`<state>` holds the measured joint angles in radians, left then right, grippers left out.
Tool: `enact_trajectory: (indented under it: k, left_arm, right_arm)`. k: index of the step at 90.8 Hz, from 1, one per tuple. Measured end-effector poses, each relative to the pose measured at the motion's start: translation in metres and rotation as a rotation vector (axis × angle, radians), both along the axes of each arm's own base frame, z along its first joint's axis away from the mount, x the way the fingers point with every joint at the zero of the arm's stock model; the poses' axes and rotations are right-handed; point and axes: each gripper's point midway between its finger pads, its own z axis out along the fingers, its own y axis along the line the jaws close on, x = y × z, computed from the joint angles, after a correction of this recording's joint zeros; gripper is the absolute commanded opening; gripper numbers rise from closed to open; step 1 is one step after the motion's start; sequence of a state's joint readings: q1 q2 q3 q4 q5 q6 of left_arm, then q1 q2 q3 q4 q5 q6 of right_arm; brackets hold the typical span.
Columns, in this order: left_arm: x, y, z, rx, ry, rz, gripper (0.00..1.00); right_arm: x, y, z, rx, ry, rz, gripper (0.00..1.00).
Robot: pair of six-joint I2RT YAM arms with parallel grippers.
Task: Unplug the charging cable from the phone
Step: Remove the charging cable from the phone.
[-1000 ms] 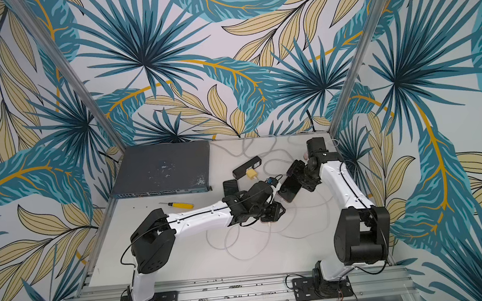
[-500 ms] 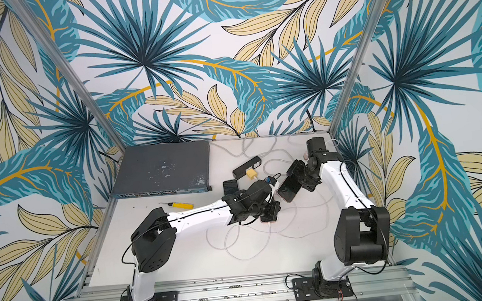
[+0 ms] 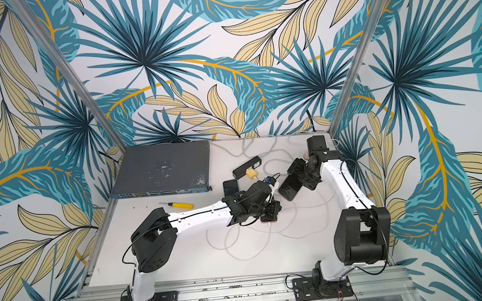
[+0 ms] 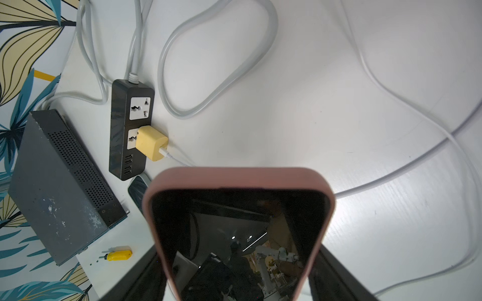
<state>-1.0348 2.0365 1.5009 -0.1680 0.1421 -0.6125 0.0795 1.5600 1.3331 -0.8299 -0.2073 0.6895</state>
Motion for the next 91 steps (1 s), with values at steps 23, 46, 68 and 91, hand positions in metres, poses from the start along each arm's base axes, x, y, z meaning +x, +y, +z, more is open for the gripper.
enact_trajectory:
  k: [23, 46, 68, 91]
  left_arm:
    - [-0.026, 0.007, -0.029, 0.052, 0.059, -0.036, 0.00]
    - [-0.053, -0.016, -0.017, 0.021, 0.075, -0.105, 0.00]
    - [-0.076, -0.066, -0.018, -0.021, 0.088, -0.203, 0.00]
    - [-0.083, -0.068, -0.060, 0.053, 0.137, -0.231, 0.18]
  right_arm:
    - [0.011, -0.016, 0.011, -0.016, -0.042, -0.044, 0.68]
    - [0.018, -0.035, 0.019, -0.027, -0.065, -0.095, 0.68]
    - [0.021, -0.051, 0.021, -0.028, -0.074, -0.139, 0.68]
    - [0.021, -0.053, 0.016, -0.025, -0.071, -0.149, 0.68]
